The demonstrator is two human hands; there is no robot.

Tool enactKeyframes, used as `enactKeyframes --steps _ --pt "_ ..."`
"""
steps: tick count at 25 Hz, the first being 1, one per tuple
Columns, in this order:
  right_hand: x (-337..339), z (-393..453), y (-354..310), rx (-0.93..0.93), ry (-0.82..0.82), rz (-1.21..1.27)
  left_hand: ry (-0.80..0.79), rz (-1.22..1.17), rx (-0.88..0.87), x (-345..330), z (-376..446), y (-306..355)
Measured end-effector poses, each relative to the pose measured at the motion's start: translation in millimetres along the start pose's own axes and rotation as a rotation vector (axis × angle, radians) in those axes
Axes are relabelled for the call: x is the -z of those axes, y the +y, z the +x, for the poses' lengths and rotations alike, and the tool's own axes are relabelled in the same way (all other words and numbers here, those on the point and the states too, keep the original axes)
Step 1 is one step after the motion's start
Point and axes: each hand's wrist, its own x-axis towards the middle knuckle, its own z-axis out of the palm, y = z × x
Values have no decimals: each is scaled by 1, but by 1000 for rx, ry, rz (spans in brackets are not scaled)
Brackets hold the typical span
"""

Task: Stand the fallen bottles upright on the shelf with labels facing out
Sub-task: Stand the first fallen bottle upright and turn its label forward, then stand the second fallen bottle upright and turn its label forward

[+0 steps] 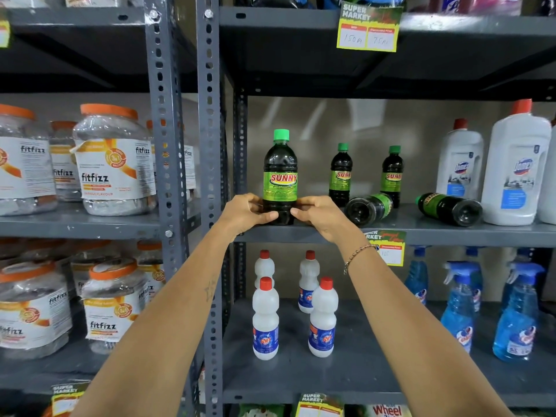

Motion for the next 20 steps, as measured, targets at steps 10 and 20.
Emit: enactKeyframes --steps 10,20 --pt "43 -21 -35 334 694 -628 649 230 -594 -60 -33 -5" --pt "117 -20 -36 -315 283 -859 413 920 -599 -160 -19 4"
